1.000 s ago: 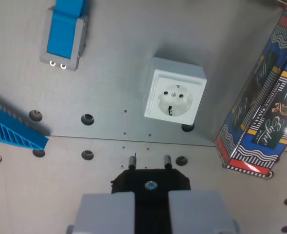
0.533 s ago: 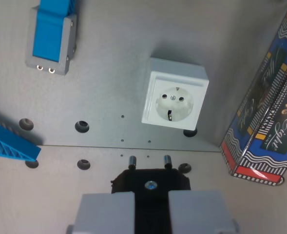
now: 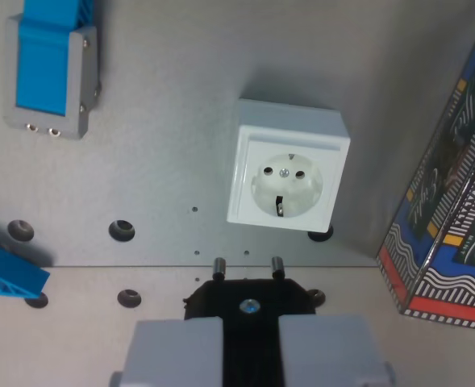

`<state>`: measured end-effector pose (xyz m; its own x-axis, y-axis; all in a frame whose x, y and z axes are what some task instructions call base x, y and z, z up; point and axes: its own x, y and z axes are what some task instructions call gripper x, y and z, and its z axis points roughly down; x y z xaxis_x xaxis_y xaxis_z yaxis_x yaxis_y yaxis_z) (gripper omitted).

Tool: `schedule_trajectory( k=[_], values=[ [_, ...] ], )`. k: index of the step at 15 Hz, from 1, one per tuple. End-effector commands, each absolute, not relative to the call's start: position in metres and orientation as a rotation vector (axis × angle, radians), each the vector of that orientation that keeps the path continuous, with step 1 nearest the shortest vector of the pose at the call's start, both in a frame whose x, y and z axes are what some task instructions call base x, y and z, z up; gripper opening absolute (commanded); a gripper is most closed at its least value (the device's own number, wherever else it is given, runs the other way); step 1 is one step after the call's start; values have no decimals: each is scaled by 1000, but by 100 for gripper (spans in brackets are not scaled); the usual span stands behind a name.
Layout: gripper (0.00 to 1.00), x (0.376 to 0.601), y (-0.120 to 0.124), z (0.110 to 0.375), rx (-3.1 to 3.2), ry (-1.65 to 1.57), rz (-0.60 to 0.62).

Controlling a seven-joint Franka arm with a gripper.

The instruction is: Move above the white socket

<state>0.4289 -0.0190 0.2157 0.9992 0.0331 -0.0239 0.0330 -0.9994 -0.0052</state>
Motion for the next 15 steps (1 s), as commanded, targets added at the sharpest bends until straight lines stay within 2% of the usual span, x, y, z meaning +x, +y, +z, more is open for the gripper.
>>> schedule_trajectory(
  k=[1,15],
  values=[
    [0,424,-24,200,-3125,92,-99],
    [0,406,-37,136,-3102,185,-113]
  ],
)
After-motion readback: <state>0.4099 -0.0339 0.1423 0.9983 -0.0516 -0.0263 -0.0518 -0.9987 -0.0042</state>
